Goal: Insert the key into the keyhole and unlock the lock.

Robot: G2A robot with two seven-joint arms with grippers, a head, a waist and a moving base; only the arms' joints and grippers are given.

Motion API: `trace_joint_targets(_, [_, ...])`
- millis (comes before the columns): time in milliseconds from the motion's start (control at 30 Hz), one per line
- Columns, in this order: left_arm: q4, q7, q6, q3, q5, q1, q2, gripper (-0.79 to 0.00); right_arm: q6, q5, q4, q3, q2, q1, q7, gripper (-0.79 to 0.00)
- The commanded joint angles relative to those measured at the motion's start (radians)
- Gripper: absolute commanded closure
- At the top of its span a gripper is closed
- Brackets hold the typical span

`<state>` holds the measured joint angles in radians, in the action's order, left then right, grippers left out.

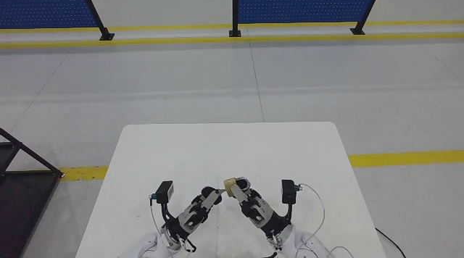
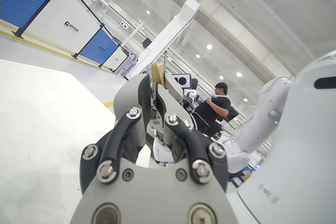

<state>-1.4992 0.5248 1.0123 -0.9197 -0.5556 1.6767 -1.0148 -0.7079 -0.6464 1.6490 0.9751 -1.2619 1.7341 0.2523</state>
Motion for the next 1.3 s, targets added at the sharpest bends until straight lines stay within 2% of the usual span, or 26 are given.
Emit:
trace_joint_targets(0, [0.001, 0.002, 0.0, 0.002, -0.003, -0.001, 0.001, -0.074, 0.001, 0.001, 0.0, -0.001, 0.0, -0.001, -0.001, 0.0])
trace_joint_targets(167, [0.005, 0.01, 0.0, 0.005, -0.009, -0.003, 0.004, 0.0, 0.007, -0.006, 0.0, -0.003, 0.0, -0.002, -0.005, 0.0])
trace_joint_targets(633, [0.017, 0.034, 0.0, 0.005, -0.047, -0.008, 0.005, 0.0, 0.031, -0.031, 0.0, -0.015, 0.0, -0.009, -0.024, 0.0])
trace_joint_targets(933, [0.034, 0.109, -0.004, -0.022, -0.166, -0.001, -0.006, 0.0, 0.036, -0.035, 0.001, -0.017, 0.002, -0.01, -0.026, 0.0])
trace_joint_targets(1267, [0.037, 0.251, -0.12, -0.033, -0.366, 0.011, -0.033, 0.0, 0.043, -0.042, 0.001, -0.019, 0.003, -0.011, -0.031, 0.0])
